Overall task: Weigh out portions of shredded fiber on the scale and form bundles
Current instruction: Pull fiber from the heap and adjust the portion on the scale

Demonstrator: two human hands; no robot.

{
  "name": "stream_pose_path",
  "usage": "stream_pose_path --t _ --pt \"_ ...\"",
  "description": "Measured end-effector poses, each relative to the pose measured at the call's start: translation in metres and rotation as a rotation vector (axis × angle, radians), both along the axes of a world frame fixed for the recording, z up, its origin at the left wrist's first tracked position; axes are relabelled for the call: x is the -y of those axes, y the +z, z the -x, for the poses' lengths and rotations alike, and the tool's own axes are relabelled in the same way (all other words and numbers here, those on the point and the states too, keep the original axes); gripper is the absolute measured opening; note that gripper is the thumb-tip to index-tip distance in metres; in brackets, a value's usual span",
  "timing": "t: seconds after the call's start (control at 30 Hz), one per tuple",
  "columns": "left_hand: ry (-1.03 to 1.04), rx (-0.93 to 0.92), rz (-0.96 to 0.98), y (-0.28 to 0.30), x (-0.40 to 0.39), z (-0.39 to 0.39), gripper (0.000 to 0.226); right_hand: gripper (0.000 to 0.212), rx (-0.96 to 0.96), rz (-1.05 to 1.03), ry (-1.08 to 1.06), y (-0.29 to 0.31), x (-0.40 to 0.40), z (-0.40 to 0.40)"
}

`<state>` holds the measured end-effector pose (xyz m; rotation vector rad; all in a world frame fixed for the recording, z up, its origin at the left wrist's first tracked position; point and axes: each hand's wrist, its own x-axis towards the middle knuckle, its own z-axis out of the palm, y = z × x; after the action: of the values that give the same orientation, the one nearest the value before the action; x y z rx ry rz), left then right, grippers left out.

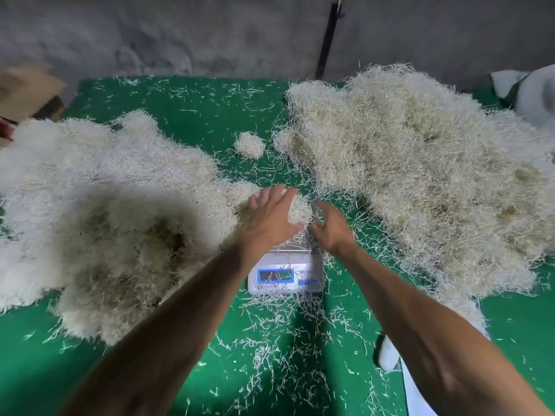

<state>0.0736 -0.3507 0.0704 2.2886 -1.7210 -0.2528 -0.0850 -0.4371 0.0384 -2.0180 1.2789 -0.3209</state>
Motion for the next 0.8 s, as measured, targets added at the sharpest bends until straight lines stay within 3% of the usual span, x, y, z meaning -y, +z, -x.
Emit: stream_pose_path --t 0.1,0.17,0.33,0.4,0.47,0.57,0.67,0.73,0.8 --pt "0.008 -0.025 -0.294 -0.013 0.033 -0.005 0.105 0.056 -0.091 0.045 0.138 -0.010 0.020 -0.010" --pt "-0.024 0.006 -0.398 -0.024 0.045 -0.008 0.103 0.030 -0.152 0.109 0.198 -0.018 0.032 -0.014" --pt "-0.047 0.104 -0.364 -0.037 0.059 -0.014 0.080 0.009 -0.205 0.195 0.350 -0.022 0.063 -0.013" --pt "-0.079 -0.015 -0.220 -0.040 0.053 -0.023 0.071 0.009 -0.192 0.170 0.280 -0.021 0.083 -0.002" --pt "-0.072 -0.120 -0.081 -0.041 0.042 -0.037 0.064 0.015 -0.090 0.074 0.049 -0.017 0.107 0.019" --pt "0.038 -0.189 -0.107 -0.036 0.033 -0.055 0.064 0.015 -0.025 -0.043 -0.296 -0.010 0.143 0.064" --pt "0.127 -0.256 -0.108 -0.032 0.030 -0.062 0.067 0.021 0.021 -0.018 -0.480 -0.006 0.165 0.099" --pt "0.146 -0.272 -0.075 -0.029 0.030 -0.059 0.069 0.027 0.016 -0.006 -0.470 -0.004 0.167 0.105" --pt "0.123 -0.299 -0.043 -0.027 0.032 -0.051 0.071 0.041 -0.038 -0.003 -0.289 0.001 0.157 0.098"
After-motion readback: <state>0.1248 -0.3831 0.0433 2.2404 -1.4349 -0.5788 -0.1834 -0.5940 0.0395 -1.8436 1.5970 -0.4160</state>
